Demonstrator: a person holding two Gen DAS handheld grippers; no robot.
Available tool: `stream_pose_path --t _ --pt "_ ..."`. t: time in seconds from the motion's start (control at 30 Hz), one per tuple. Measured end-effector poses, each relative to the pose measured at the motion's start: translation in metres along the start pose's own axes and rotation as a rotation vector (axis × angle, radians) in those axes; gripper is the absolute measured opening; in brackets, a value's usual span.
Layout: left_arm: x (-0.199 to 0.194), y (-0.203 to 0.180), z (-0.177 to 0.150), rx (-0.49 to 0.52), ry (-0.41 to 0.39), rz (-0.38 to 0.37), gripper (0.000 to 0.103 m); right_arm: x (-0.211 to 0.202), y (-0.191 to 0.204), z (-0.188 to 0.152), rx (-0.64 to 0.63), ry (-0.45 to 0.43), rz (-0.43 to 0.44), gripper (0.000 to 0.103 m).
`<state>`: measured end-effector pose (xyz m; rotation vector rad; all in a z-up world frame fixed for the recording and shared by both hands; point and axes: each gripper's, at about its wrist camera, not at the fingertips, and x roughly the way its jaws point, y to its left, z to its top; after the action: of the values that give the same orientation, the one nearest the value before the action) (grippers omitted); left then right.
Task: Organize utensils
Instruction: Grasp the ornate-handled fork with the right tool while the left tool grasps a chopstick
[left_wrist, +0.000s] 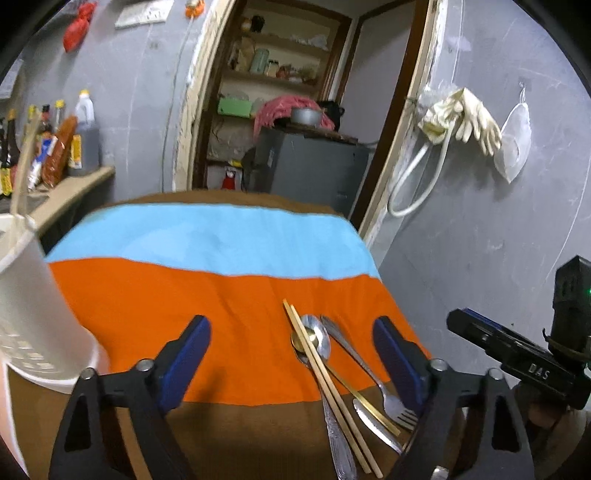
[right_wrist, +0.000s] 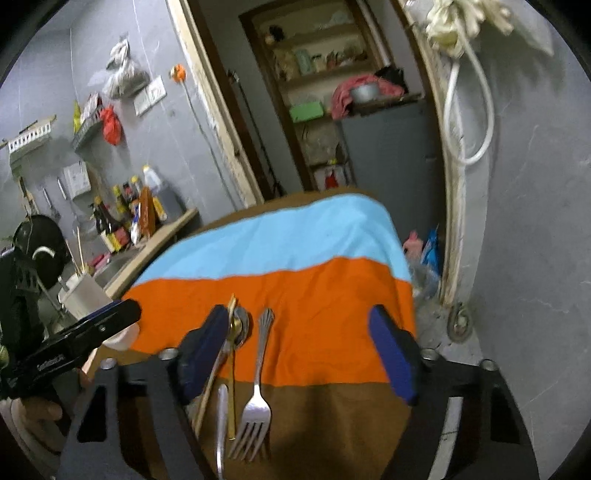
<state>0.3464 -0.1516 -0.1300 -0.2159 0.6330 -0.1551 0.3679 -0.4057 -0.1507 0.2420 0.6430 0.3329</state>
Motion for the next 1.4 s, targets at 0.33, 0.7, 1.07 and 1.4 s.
stream_pose_path --t 0.33,0.7,1.07,1.4 --pt "0.047 0.012 -0.012 -0.081 0.166 -0.105 0.039 0.052 0.003 -0.012 -0.046 0.139 0.090 0.044" --pt "0.078 0.012 -0.019 -0.128 0.311 -0.183 0.016 0.076 0.013 -0.025 -0.067 0.219 0.146 0.032" --pt "0.088 0.012 -0.016 -0.178 0.354 -0.247 0.009 0.088 0.022 -0.025 -0.134 0.279 0.179 0.024" --pt "0.077 0.027 -0.019 -0.219 0.350 -0.232 0.008 0.095 0.020 -0.027 -0.134 0.320 0.178 0.024"
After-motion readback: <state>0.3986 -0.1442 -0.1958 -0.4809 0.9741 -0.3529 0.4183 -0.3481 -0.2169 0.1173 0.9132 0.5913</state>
